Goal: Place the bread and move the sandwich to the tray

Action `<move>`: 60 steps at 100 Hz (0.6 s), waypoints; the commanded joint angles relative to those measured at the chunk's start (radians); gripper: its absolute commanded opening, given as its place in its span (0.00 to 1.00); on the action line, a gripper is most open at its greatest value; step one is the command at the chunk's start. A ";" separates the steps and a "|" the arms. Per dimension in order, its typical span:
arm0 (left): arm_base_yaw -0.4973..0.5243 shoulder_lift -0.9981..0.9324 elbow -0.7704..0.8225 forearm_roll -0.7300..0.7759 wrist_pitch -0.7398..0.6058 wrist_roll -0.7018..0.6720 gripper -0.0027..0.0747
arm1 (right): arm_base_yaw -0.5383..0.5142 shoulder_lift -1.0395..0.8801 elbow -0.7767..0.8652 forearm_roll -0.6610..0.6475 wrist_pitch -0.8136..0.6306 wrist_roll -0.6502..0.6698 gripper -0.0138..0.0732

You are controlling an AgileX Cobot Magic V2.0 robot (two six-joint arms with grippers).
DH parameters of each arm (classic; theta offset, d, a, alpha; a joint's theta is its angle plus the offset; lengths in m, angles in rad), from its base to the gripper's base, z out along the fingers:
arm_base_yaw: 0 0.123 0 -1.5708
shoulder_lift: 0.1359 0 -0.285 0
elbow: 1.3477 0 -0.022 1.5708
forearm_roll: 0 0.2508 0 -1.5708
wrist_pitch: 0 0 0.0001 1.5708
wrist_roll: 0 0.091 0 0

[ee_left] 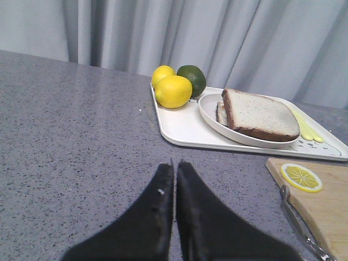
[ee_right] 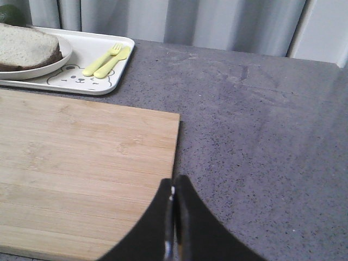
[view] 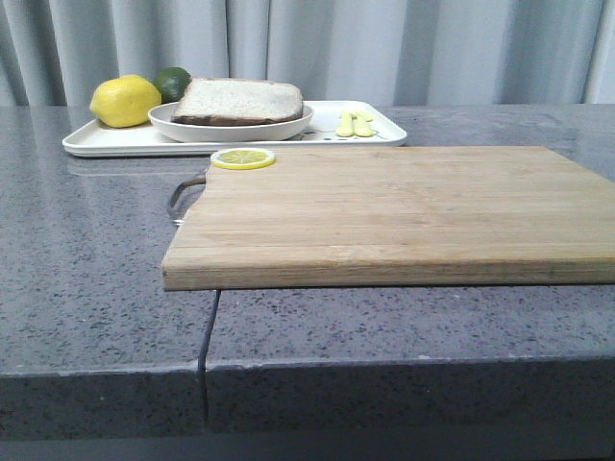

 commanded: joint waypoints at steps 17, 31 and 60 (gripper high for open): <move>-0.007 0.004 -0.028 -0.010 -0.077 -0.001 0.01 | -0.005 0.008 -0.024 -0.013 -0.077 0.001 0.08; -0.007 0.004 -0.028 -0.010 -0.077 -0.001 0.01 | -0.005 0.008 -0.024 -0.013 -0.077 0.001 0.08; 0.012 -0.050 0.039 0.240 -0.079 -0.005 0.01 | -0.005 0.008 -0.024 -0.013 -0.077 0.001 0.08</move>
